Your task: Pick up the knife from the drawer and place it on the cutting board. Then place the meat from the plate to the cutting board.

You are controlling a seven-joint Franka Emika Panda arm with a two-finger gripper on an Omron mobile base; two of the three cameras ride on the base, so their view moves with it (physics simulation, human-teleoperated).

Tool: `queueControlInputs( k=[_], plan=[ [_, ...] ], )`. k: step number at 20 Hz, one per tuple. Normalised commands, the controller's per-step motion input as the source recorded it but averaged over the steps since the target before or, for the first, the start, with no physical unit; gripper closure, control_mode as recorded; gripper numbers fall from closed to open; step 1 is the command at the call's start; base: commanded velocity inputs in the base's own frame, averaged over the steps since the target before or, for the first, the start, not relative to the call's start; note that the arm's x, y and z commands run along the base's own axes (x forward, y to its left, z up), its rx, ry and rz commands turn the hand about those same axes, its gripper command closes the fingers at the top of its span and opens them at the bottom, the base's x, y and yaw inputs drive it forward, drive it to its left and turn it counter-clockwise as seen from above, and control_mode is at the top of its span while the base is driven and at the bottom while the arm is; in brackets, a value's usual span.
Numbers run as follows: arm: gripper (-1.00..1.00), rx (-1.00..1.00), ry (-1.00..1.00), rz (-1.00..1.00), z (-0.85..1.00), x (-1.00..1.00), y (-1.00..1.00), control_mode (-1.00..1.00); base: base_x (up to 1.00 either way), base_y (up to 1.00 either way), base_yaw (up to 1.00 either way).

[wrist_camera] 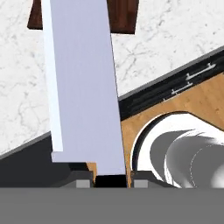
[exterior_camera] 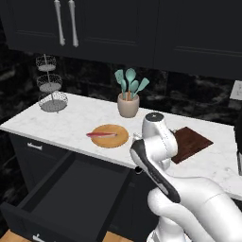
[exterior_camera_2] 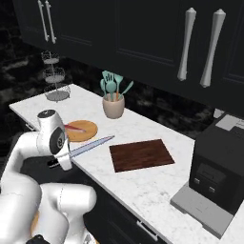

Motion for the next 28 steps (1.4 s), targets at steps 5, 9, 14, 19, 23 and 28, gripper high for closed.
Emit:
queueControlInputs(
  k=[5,9,14,19,23,28],
  plan=[
    [1.00,0.07,0.01,-0.27,0.11,1.00,-0.92,-1.00,0.00,0.00,0.00],
    [1.00,0.11,0.06,-0.18,0.00,1.00,-0.94,-1.00,0.00,0.00,0.00],
    [1.00,0.10,0.08,-0.05,-0.08,0.99,-0.67,-1.00,0.00,0.00,0.00],
    [1.00,0.00,0.02,0.00,-0.28,0.88,-0.47,-1.00,0.00,0.00,0.00],
    [1.00,-0.06,0.00,0.05,-0.60,0.46,-0.37,-1.00,0.00,0.00,0.00],
    [1.00,-0.02,0.00,0.02,-0.36,0.49,-0.16,-1.00,0.00,0.00,0.00]
  ],
)
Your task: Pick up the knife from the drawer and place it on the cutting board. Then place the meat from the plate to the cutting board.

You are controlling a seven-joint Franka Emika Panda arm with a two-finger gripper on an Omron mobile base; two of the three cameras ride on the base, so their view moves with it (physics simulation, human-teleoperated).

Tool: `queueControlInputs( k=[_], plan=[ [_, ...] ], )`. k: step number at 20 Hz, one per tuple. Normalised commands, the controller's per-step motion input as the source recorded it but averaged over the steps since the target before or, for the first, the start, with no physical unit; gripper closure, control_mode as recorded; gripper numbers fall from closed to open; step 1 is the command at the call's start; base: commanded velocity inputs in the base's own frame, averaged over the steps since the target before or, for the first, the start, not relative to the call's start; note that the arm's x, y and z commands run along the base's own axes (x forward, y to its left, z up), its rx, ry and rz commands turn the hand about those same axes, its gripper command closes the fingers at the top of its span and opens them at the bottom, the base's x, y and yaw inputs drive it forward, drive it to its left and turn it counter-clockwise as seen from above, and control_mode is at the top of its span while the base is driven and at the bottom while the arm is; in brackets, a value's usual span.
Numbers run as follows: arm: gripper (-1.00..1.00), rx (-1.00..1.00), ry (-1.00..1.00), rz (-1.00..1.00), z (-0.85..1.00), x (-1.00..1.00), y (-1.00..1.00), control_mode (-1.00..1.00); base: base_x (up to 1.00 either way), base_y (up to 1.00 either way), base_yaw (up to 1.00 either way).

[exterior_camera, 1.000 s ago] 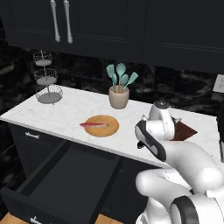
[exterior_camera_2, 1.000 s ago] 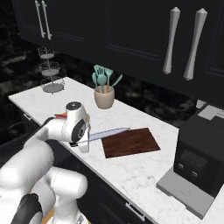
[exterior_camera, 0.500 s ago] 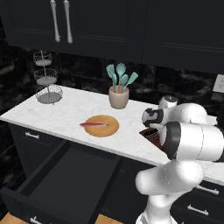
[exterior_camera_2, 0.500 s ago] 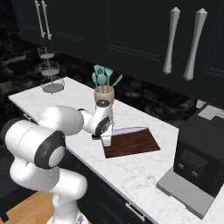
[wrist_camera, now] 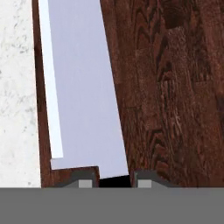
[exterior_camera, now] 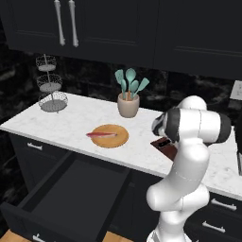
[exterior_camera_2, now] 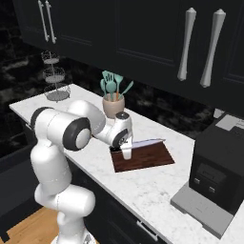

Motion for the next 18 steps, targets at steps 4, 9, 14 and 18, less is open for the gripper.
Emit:
queueControlInputs(
  k=[4,9,14,18],
  plan=[
    [-1.00,0.00,0.00,0.00,-0.03,0.23,-0.06,-1.00,0.00,0.00,0.00],
    [-1.00,0.00,0.00,0.00,0.01,0.06,0.06,-1.00,0.00,0.00,0.00],
    [-1.00,0.00,-0.07,0.00,0.43,-0.34,0.52,-1.00,0.00,0.00,0.00],
    [-1.00,0.00,-0.07,0.01,0.72,-0.78,0.72,-1.00,0.00,0.00,0.00]
  ],
)
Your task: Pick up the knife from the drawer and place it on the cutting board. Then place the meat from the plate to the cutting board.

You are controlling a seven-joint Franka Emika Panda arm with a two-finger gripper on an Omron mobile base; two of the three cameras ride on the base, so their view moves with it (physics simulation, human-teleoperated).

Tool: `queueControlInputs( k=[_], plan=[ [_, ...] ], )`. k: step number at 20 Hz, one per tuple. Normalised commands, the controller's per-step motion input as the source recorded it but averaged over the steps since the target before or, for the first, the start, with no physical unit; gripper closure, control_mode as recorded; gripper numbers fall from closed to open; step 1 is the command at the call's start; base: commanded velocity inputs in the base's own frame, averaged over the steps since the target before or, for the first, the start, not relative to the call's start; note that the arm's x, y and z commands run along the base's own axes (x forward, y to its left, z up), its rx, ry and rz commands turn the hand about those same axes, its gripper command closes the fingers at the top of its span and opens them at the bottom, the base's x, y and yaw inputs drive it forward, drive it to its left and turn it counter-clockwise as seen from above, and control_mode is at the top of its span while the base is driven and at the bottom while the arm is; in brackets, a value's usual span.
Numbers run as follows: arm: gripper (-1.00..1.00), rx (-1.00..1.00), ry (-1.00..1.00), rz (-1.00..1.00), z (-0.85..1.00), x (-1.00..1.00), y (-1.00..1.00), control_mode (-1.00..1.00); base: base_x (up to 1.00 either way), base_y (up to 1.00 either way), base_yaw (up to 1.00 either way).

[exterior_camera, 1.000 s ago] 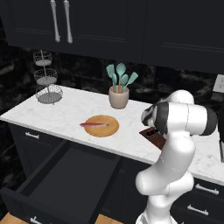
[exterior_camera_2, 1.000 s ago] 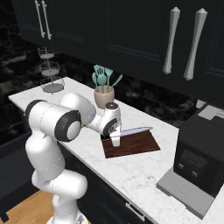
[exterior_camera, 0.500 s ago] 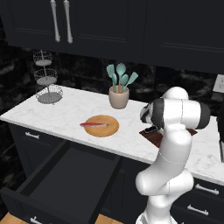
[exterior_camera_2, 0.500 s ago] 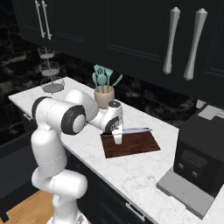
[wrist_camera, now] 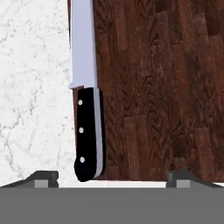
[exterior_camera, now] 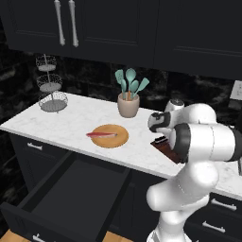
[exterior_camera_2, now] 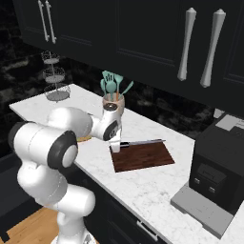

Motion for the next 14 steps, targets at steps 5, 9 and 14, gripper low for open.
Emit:
queueControlInputs(
  k=[5,9,14],
  plan=[
    [-1.00,0.00,0.02,0.02,0.59,-0.37,0.94,-1.00,0.00,0.00,0.00],
    [-1.00,0.00,0.03,0.03,0.60,0.00,1.00,-1.00,0.00,0.00,0.00],
    [-1.00,0.00,0.02,0.01,0.34,0.19,1.00,-1.00,0.00,0.00,0.00]
  ],
)
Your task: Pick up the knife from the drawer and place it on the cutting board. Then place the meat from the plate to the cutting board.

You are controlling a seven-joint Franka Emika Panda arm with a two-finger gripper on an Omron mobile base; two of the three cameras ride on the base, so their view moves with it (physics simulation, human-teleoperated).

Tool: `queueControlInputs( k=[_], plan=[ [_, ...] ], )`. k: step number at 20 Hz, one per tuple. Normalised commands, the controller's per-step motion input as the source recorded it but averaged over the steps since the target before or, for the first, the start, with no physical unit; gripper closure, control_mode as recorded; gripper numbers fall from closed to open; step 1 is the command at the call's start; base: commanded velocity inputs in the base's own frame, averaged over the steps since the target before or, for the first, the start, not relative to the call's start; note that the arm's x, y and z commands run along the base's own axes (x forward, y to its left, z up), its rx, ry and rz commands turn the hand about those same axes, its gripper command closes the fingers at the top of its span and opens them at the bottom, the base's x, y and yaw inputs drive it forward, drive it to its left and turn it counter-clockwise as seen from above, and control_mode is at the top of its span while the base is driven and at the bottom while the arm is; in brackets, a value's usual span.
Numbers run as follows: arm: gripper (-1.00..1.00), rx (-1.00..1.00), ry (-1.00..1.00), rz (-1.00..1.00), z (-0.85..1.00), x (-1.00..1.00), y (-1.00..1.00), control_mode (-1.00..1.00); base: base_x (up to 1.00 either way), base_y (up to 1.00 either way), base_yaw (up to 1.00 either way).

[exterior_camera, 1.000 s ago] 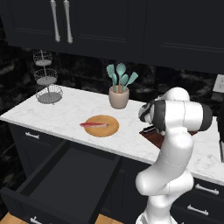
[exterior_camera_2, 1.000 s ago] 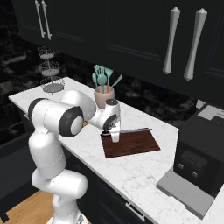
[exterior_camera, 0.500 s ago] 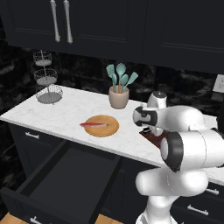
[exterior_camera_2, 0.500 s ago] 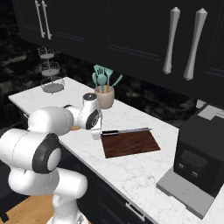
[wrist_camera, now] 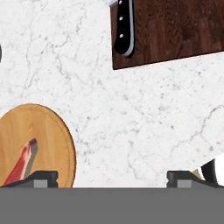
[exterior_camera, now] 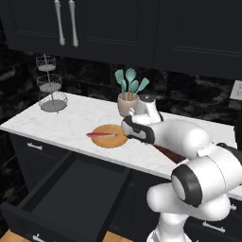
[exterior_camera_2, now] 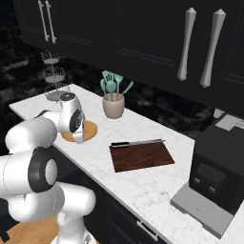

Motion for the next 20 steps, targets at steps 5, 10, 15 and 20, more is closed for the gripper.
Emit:
queueControlInputs(
  k=[5,10,15,20],
  plan=[
    [-1.00,0.07,0.05,0.00,-0.17,0.37,0.83,-1.00,0.00,0.00,0.00],
    [-1.00,0.10,0.09,-0.04,-0.28,0.34,0.53,-1.00,0.00,0.00,0.00],
    [-1.00,0.04,0.04,-0.16,-0.14,0.45,0.09,-1.00,0.00,0.00,0.00],
    [-1.00,0.00,0.01,-0.14,-0.11,0.36,0.07,-1.00,0.00,0.00,0.00]
  ],
)
